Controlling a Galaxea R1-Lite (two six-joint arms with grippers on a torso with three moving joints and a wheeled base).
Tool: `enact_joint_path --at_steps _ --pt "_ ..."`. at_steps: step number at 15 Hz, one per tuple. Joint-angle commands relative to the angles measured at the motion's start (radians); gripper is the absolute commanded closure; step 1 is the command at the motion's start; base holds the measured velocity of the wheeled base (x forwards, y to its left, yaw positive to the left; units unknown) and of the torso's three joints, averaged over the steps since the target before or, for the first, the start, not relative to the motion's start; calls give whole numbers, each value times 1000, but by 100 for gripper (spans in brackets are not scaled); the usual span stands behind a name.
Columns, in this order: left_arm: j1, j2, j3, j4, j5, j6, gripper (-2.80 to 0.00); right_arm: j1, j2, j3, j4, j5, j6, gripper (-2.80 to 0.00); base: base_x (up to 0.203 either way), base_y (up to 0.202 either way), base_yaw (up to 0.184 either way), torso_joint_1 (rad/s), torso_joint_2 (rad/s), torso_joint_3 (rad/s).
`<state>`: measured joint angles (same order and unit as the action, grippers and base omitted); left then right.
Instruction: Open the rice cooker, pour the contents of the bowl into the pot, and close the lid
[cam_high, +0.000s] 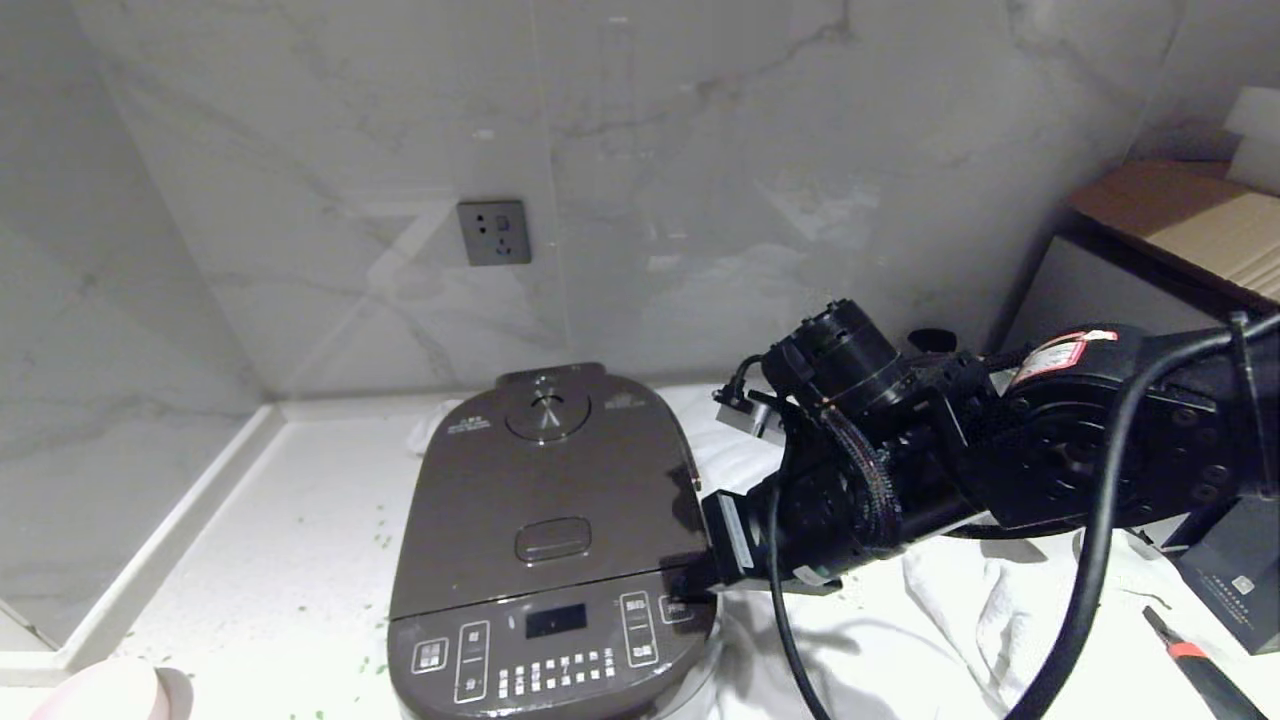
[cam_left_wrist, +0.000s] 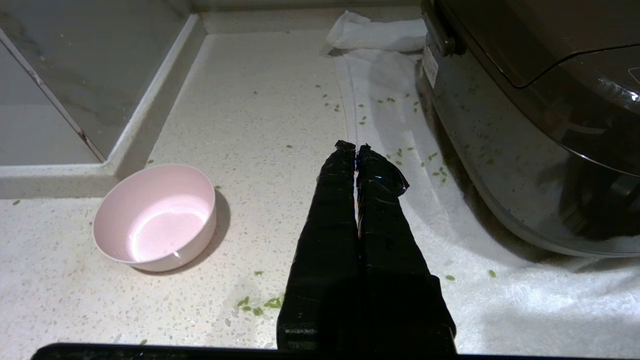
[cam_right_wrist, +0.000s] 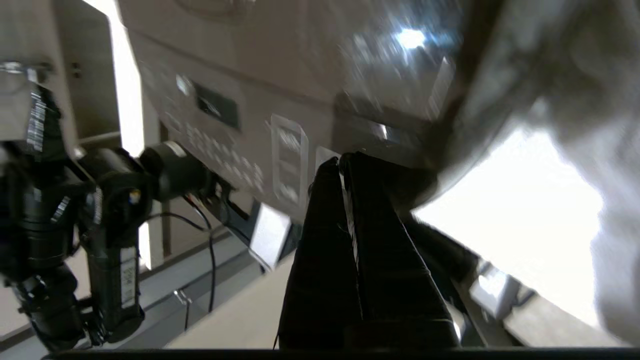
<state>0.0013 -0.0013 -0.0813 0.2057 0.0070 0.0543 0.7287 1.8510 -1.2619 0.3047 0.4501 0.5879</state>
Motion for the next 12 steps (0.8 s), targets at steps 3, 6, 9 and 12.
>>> enact_joint_path --at_steps 3,6,9,12 --pt "2 -3 0 1 2 -4 0 10 23 -19 -38 7 6 0 0 0 0 0 0 0" --pt "2 -2 0 1 2 -7 0 11 33 -7 -36 9 12 0 0 0 0 0 0 0" --pt "1 -2 0 1 4 -8 0 15 34 -5 -36 9 18 0 0 0 0 0 0 0" --pt "0 -2 0 1 2 -7 0 26 38 6 -36 9 32 0 0 0 0 0 0 0"
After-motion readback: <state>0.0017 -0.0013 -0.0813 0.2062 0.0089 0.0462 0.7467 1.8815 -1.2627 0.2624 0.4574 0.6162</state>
